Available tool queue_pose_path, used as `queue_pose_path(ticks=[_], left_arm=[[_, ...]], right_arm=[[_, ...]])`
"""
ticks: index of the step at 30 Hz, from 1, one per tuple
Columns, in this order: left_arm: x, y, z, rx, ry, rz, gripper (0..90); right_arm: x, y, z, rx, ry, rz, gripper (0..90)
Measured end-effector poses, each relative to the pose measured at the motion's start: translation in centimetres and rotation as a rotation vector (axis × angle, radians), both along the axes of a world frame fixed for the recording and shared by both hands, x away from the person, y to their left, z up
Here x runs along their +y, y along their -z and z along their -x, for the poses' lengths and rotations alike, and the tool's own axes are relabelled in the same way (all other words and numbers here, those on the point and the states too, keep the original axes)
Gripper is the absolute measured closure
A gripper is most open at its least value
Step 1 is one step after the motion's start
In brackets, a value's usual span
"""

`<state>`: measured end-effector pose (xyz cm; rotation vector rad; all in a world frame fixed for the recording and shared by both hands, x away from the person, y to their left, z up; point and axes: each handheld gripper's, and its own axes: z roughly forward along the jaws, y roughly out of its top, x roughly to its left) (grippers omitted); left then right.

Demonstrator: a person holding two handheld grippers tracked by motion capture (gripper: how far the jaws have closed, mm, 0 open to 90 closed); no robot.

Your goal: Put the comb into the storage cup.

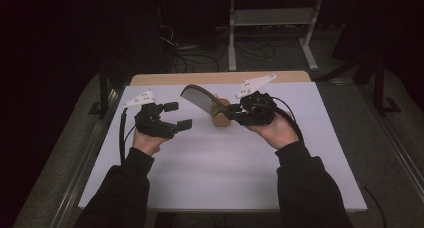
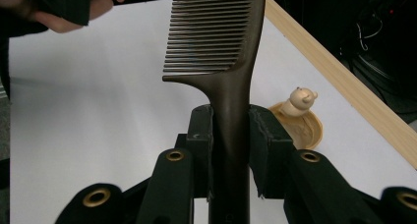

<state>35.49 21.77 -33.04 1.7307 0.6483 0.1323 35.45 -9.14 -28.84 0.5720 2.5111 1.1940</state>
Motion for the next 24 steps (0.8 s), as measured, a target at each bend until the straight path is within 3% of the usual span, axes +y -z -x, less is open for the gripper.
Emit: queue_pose_path(ticks=[6,20,24], left_arm=[[-0.5,-0.4,-0.2,-0.002,0.010,0.010,0.0],[-0.7,-1.5,-0.8,-0.010,0.032,0.093,4.5],[-0.5,-1.4,-1.0,0.008,0.036,0.129,6.1]], right_arm=[[0.3,-0.3,0.0,-0.010,-0.008,-0.015,71.3],[2.2,-0.8,-0.3,-0.036,-0.033,-0.039,71.3],[2.8,-0.6,-0.4,-0.042,-0.040,-0.042,71.3]])
